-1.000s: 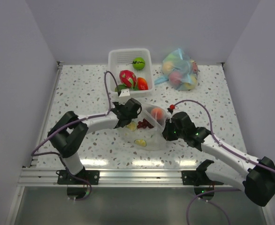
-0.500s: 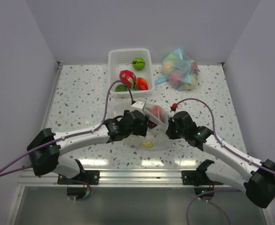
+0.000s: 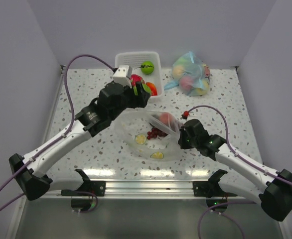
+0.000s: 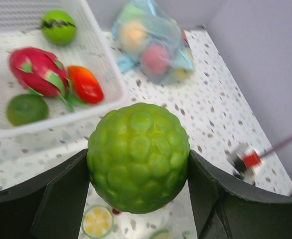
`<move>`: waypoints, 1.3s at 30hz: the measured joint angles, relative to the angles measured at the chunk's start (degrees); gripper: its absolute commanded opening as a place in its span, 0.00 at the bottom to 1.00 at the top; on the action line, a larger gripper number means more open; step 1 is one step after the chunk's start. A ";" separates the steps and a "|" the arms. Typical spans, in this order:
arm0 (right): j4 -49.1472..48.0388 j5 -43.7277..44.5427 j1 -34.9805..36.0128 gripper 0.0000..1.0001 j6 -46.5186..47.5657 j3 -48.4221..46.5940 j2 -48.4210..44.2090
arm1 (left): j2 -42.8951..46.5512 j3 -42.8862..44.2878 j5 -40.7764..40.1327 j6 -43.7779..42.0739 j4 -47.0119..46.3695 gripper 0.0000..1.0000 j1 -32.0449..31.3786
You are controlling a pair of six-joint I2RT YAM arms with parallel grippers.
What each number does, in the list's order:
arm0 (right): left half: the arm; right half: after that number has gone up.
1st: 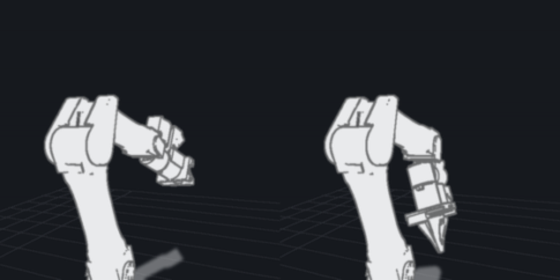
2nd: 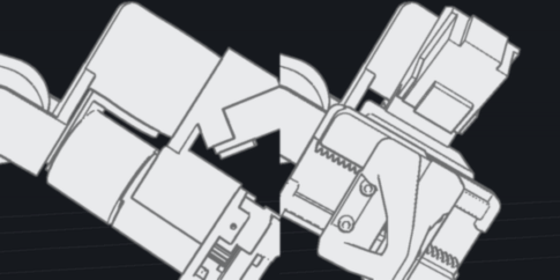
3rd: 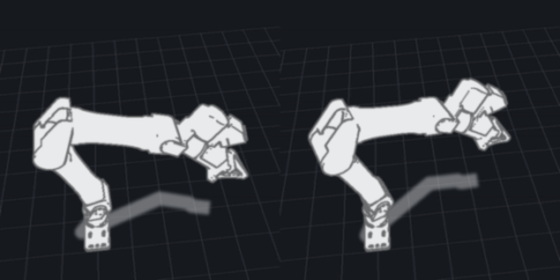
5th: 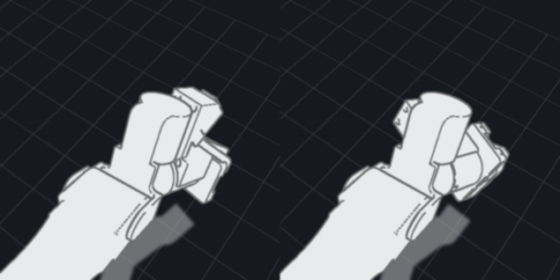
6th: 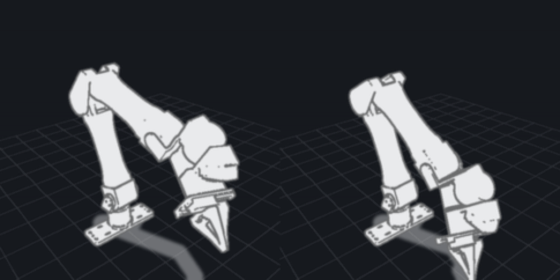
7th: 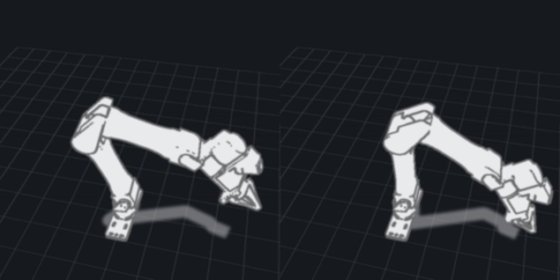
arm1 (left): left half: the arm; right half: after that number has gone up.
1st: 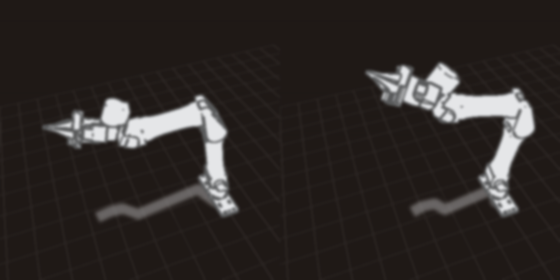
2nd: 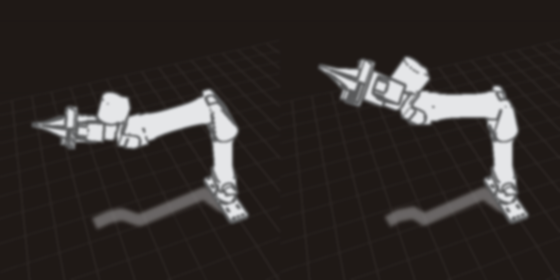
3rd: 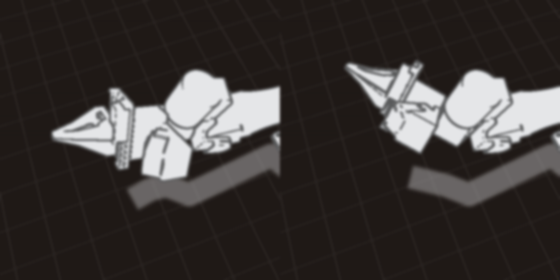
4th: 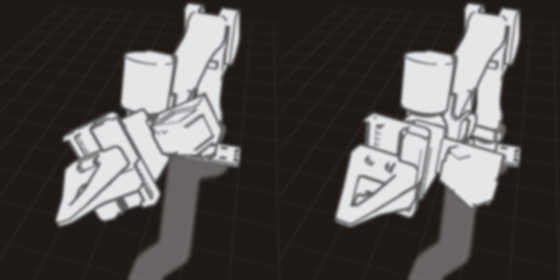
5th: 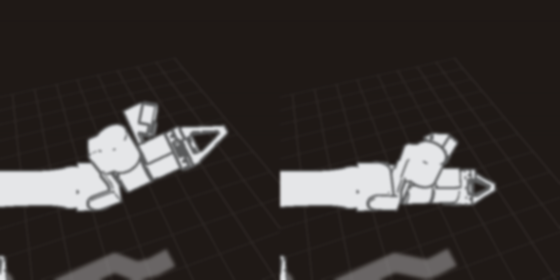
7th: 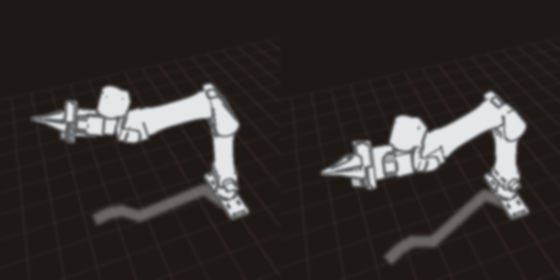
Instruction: Untie the knot of the plastic bag and take out the fruit
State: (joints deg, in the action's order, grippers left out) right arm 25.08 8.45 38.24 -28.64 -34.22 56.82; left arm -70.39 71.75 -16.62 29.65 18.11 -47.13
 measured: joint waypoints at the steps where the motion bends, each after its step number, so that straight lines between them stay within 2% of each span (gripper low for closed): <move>1: -0.02 0.00 0.00 0.00 0.00 0.00 0.00 | -1.25 1.46 0.15 -0.55 -0.55 0.36 2.54; 8: 0.26 -0.28 0.00 0.00 0.04 -0.02 0.00 | -17.86 11.28 1.77 -3.74 -2.16 0.38 13.09; 12: 0.44 -0.44 0.02 0.00 0.07 -0.02 0.00 | -30.03 18.23 2.80 -3.96 -0.39 0.45 17.84; 15: 0.66 -0.46 0.02 0.00 0.09 -0.02 0.00 | -38.32 23.41 3.48 -4.26 1.77 0.74 20.83; 16: 0.68 -0.46 0.02 0.00 0.11 -0.02 0.00 | -40.28 24.35 3.85 -4.44 2.12 0.89 21.55; 18: 0.74 -0.46 0.00 0.00 0.15 -0.02 0.00 | -43.06 25.22 4.63 -5.33 3.21 1.00 22.69; 19: 0.83 -0.46 0.00 0.00 0.17 -0.02 0.00 | -43.65 25.22 4.94 -5.55 3.98 1.00 22.95; 26: 1.27 -0.46 0.00 0.00 0.22 -0.07 0.04 | -39.65 23.37 6.58 -7.52 4.85 1.00 22.56; 31: 2.36 -0.22 0.00 0.00 0.66 -1.51 0.17 | -28.68 16.15 6.56 -9.55 4.98 1.00 21.33; 34: 3.48 0.81 0.00 0.00 1.31 -2.93 0.17 | -20.37 10.29 5.64 -10.40 4.85 1.00 18.29; 35: 4.02 1.38 0.00 0.02 1.49 -3.41 0.17 | -17.57 8.28 5.40 -10.58 4.81 1.00 16.59; 36: 4.68 2.10 0.00 0.09 1.64 -3.89 0.17 | -14.80 6.32 5.18 -10.69 4.76 1.00 14.58; 37: 5.64 3.08 0.00 0.23 1.62 -4.48 0.24 | -12.68 4.74 5.11 -10.71 4.74 1.00 12.87; 38: 6.71 4.39 0.00 0.47 1.49 -5.14 0.37 | -9.90 2.54 4.96 -10.62 4.61 1.00 10.49; 39: 8.02 5.60 0.00 0.58 1.55 -6.03 0.61 | -7.61 0.72 5.07 -10.38 4.70 1.00 8.22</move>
State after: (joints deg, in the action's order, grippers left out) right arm 33.10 14.04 38.24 -27.09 -40.25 57.43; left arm -78.00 72.47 -11.55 19.27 22.81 -38.92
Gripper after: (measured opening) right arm 0.303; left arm 0.997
